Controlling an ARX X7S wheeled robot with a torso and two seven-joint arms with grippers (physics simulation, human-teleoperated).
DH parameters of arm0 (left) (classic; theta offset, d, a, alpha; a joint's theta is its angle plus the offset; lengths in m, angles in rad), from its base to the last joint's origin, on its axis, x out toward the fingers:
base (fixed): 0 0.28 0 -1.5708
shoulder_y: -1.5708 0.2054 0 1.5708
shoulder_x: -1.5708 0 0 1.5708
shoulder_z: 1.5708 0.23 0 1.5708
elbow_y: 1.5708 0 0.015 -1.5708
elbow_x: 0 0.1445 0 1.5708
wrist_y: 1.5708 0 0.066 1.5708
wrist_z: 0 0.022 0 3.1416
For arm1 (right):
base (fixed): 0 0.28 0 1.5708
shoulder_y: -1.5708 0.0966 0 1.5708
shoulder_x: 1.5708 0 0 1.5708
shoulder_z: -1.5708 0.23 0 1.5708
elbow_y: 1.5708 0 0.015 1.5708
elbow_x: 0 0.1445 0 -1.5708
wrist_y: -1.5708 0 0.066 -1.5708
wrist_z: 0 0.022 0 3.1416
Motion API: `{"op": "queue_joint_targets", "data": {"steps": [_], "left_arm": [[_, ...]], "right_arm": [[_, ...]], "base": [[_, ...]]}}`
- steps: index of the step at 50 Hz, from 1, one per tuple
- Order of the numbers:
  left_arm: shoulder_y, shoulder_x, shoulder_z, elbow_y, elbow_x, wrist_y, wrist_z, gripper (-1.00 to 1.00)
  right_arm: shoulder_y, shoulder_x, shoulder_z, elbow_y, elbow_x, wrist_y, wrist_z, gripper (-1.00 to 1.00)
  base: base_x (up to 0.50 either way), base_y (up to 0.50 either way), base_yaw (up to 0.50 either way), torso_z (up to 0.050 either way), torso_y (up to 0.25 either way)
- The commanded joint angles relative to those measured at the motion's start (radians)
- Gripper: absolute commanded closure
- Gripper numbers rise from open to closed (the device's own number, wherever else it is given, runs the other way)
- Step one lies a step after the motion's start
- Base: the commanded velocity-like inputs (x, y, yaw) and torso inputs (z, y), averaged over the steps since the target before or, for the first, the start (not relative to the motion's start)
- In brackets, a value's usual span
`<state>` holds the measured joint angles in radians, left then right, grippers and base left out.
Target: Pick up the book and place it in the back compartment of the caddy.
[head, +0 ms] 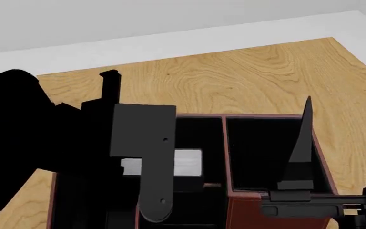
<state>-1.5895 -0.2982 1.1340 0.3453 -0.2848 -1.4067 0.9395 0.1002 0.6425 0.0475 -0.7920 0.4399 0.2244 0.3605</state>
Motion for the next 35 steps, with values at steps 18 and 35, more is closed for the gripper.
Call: {"op": "queue_joint_targets", "data": {"steps": [18, 35], "left_arm": [[0.011, 0.029, 0.000, 0.002, 0.027, 0.000, -0.053, 1.00], [0.040, 0.039, 0.011, -0.009, 0.026, 0.021, -0.073, 1.00]], "right_arm": [[-0.006, 0.004, 0.003, -0.005, 0.009, -0.008, 0.002, -1.00], [-0.008, 0.001, 0.002, 0.008, 0.008, -0.024, -0.001, -1.00]], "base": [[0.00, 0.00, 0.00, 0.000, 0.001], [0.00, 0.00, 0.00, 0.001, 0.001]]}}
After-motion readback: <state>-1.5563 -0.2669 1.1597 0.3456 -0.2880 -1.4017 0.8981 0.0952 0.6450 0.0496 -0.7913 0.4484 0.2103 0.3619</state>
